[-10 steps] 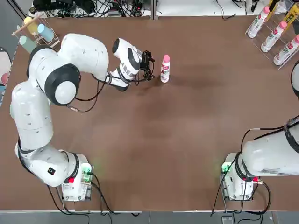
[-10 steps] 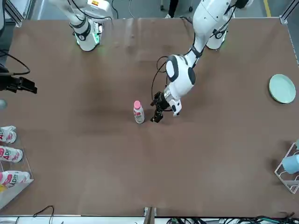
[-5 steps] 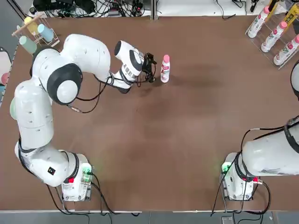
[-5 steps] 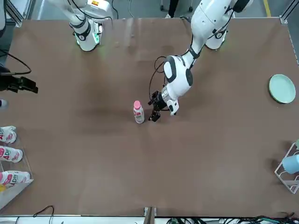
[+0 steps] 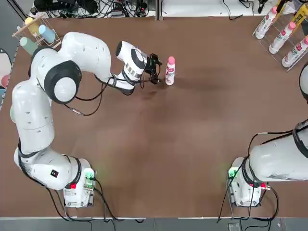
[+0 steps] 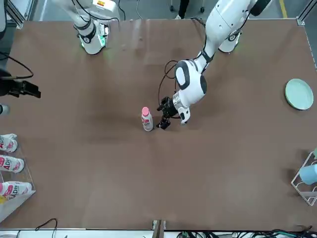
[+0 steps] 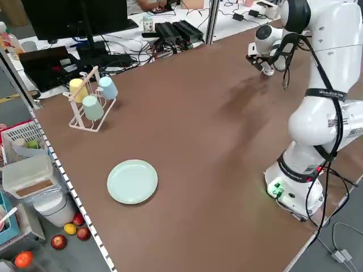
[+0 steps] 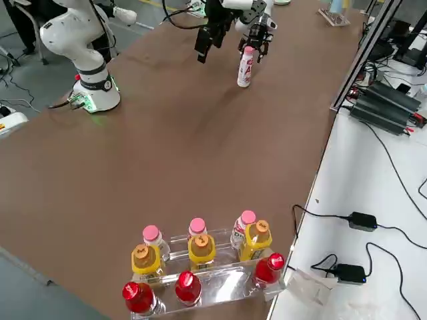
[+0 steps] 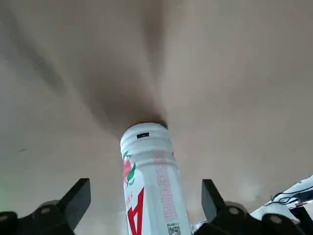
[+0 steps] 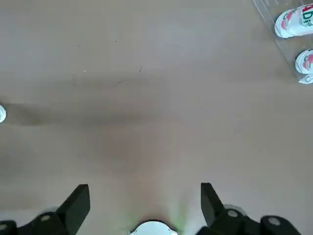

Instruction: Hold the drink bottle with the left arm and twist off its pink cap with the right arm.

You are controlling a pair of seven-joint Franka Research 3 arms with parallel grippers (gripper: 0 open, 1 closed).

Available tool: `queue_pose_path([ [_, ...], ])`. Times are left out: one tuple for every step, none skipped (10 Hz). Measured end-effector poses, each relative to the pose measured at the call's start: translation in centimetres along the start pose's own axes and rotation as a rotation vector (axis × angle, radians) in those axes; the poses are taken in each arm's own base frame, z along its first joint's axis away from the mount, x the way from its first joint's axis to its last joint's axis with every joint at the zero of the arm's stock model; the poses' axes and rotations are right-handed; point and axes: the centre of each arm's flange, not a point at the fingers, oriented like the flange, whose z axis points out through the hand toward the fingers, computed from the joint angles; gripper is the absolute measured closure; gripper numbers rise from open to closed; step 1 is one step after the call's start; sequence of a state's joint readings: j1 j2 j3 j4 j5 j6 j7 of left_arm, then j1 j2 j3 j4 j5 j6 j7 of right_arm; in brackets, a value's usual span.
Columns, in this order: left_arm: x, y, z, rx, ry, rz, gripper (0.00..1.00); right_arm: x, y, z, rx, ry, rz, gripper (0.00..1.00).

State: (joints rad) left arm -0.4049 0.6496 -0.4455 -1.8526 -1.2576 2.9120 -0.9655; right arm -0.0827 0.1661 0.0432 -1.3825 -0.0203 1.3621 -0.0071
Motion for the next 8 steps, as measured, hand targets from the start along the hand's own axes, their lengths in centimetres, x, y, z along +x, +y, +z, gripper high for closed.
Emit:
queue_pose_path([
  [-0.2,0.1,0.3,0.002,-0.008,0.001,0.0,0.0,0.0,0.0,0.0,0.0,0.0,0.0],
  [-0.3,0.0,0.9,0.007,-0.014,0.001,0.0,0.0,0.0,0.0,0.0,0.0,0.0,0.0],
  [-0.3,-0.1,1.5,0.013,-0.017,0.005,0.0,0.0,0.0,0.0,0.0,-0.001,0.0,0.0],
  [-0.2,-0.1,2.0,0.021,-0.014,0.022,0.0,0.0,0.0,0.0,0.0,-0.001,-0.001,0.0],
  [0.1,-0.1,2.4,0.031,-0.012,0.034,0.0,0.0,0.0,0.0,0.0,-0.001,-0.001,0.0],
  [0.4,-0.1,2.7,0.038,-0.011,0.038,0.0,0.0,-0.1,0.0,0.0,-0.001,-0.001,0.0],
  [0.3,-0.1,2.9,0.04,-0.014,0.039,0.0,0.0,-0.1,0.0,0.0,-0.001,-0.001,0.0],
  [0.1,0.0,3.2,0.039,-0.021,0.041,0.0,0.0,-0.1,0.0,0.0,-0.001,-0.001,0.0],
])
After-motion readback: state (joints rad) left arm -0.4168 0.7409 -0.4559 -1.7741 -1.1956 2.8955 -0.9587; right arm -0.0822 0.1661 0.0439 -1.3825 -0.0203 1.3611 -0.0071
